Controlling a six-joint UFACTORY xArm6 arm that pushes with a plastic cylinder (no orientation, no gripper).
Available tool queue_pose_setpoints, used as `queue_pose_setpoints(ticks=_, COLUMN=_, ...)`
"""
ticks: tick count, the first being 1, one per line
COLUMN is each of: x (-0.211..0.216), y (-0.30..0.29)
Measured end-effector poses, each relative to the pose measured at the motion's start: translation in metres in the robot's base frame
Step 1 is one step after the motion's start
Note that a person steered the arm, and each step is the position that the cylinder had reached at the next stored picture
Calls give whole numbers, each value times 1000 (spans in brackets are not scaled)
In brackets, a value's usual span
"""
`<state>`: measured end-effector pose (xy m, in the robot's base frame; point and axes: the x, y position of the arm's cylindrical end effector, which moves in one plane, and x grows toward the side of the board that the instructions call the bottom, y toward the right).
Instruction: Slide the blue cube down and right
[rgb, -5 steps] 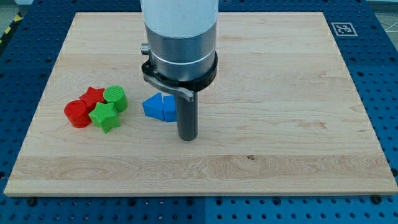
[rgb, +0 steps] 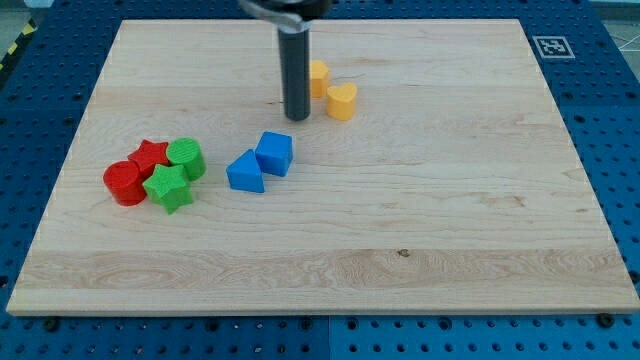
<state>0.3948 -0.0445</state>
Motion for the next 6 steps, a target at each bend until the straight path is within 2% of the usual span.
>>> queue_pose_setpoints(ticks=2, x=34, y=-45)
queue_pose_setpoints(ticks=3, x=38, y=-45)
queue_pose_setpoints(ticks=5, x=52, y=-12)
queue_pose_setpoints(ticks=6, x=78, y=6)
